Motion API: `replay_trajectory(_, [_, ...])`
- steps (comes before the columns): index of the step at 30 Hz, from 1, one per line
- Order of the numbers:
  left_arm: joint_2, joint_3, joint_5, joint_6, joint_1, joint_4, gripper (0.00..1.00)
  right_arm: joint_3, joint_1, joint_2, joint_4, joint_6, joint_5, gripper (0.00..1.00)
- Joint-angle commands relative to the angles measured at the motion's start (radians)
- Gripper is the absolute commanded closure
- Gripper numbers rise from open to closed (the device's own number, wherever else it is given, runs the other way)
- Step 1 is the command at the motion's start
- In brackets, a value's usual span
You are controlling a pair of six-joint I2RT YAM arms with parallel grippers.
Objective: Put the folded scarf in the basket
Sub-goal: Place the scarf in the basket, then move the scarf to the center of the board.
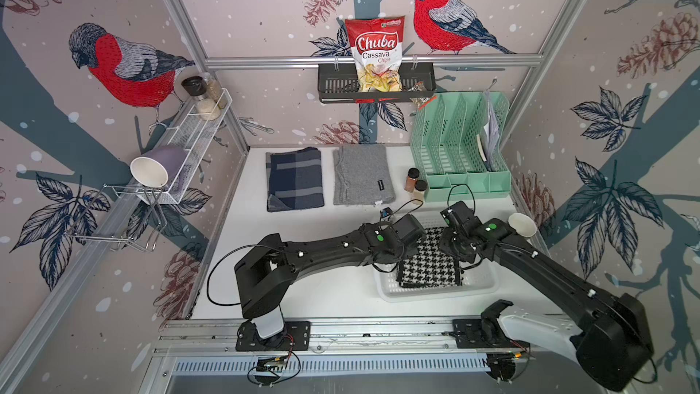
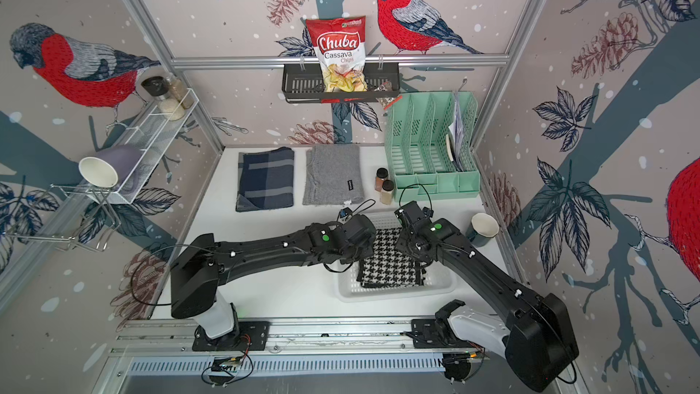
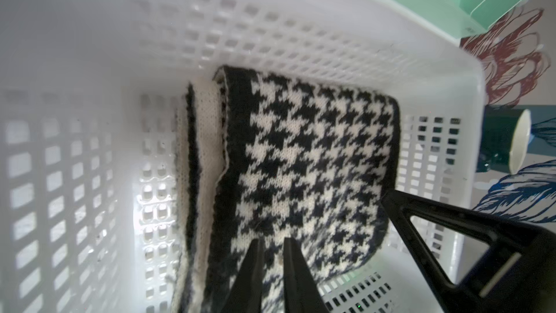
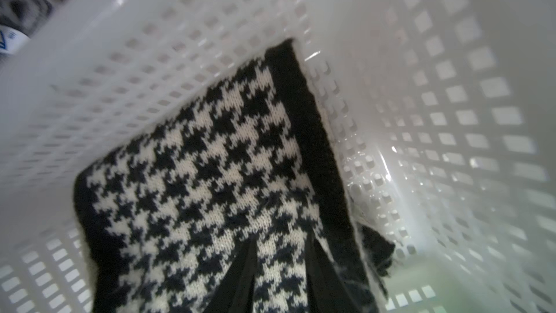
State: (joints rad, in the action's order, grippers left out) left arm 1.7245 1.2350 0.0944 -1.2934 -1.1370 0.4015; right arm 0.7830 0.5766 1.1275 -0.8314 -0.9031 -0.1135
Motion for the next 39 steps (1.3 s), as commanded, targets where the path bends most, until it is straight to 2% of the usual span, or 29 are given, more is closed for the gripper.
replay_trajectory(1, [0.035, -0.029, -0.139, 0.025, 0.000, -0.061, 0.87, -0.034, 0.007, 0.009, 0.034, -0.041, -0.008, 0.67])
replay_trajectory(6, [0.096, -0.056, -0.221, 0.031, 0.023, -0.107, 0.90, -0.069, -0.029, 0.034, 0.074, -0.015, 0.006, 0.67])
replay_trajectory(9, [0.122, -0.069, -0.220, 0.036, 0.041, -0.118, 0.91, -0.090, -0.060, 0.046, 0.098, 0.006, 0.019, 0.67])
replay_trajectory(12, [0.120, -0.047, -0.172, 0.050, 0.049, -0.095, 0.91, -0.096, -0.074, 0.040, 0.103, 0.016, 0.027, 0.67])
replay_trajectory(17, [0.085, 0.060, -0.102, 0.094, 0.032, -0.051, 0.76, -0.062, -0.062, 0.008, 0.083, 0.010, 0.010, 0.64])
replay_trajectory(21, [0.036, 0.184, -0.005, 0.135, 0.006, 0.060, 0.62, 0.002, -0.037, -0.020, 0.061, 0.010, -0.006, 0.55])
replay_trajectory(25, [-0.062, 0.197, 0.061, 0.142, 0.022, 0.115, 0.55, 0.082, -0.012, -0.049, 0.052, 0.009, -0.016, 0.45])
replay_trajectory(28, [-0.149, 0.176, 0.077, 0.156, 0.068, 0.144, 0.52, 0.140, 0.012, -0.065, 0.054, 0.018, -0.035, 0.40])
replay_trajectory(32, [-0.299, 0.089, 0.100, 0.194, 0.204, 0.174, 0.49, 0.196, 0.041, -0.061, 0.085, 0.042, -0.036, 0.40])
replay_trajectory(35, [-0.417, -0.011, 0.063, 0.255, 0.407, 0.183, 0.49, 0.225, 0.063, -0.038, 0.114, 0.058, -0.031, 0.40])
replay_trajectory(39, [-0.509, -0.127, -0.033, 0.362, 0.753, 0.180, 0.47, 0.245, 0.092, 0.006, 0.156, 0.064, -0.014, 0.40])
